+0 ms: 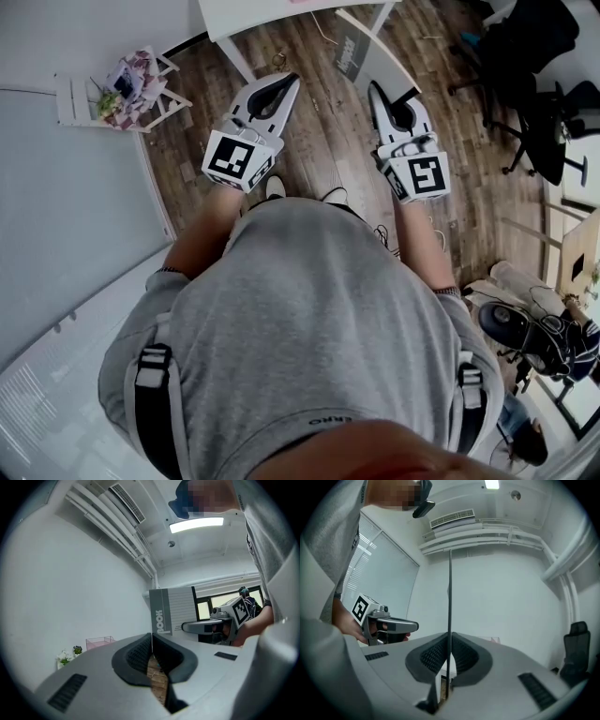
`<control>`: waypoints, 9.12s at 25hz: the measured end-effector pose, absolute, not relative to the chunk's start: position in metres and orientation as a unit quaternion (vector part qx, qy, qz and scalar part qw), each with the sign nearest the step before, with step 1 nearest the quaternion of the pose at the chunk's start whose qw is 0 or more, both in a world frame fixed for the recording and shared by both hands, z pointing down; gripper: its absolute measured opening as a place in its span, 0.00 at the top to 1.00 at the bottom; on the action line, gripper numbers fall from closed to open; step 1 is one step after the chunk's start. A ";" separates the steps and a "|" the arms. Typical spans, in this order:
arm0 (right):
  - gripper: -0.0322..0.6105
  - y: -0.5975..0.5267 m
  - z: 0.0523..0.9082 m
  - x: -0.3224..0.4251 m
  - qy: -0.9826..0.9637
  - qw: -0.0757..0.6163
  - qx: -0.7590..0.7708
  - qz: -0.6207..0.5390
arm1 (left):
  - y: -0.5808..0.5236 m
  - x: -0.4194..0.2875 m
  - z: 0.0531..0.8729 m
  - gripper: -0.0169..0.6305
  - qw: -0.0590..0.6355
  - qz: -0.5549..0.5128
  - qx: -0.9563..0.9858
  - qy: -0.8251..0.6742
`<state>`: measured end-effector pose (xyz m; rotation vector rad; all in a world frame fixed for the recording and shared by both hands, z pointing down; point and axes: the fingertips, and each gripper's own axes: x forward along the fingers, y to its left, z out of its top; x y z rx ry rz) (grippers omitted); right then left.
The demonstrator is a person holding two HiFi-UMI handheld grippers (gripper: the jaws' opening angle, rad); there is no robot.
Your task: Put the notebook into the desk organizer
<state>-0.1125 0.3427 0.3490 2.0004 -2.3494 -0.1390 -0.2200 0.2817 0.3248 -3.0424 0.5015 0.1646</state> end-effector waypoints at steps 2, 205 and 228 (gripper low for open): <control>0.93 0.346 0.350 -0.103 -0.760 0.026 0.648 -0.043 | 0.285 -0.210 0.325 0.94 0.028 0.051 -0.985 0.164; 0.47 -0.295 0.533 0.119 -0.810 0.335 0.412 0.249 | -0.293 0.031 0.351 0.94 0.019 0.020 -0.929 0.369; 0.34 -0.299 0.526 0.142 -0.777 0.385 0.453 0.207 | -0.299 0.041 0.354 0.94 0.015 0.024 -0.938 0.346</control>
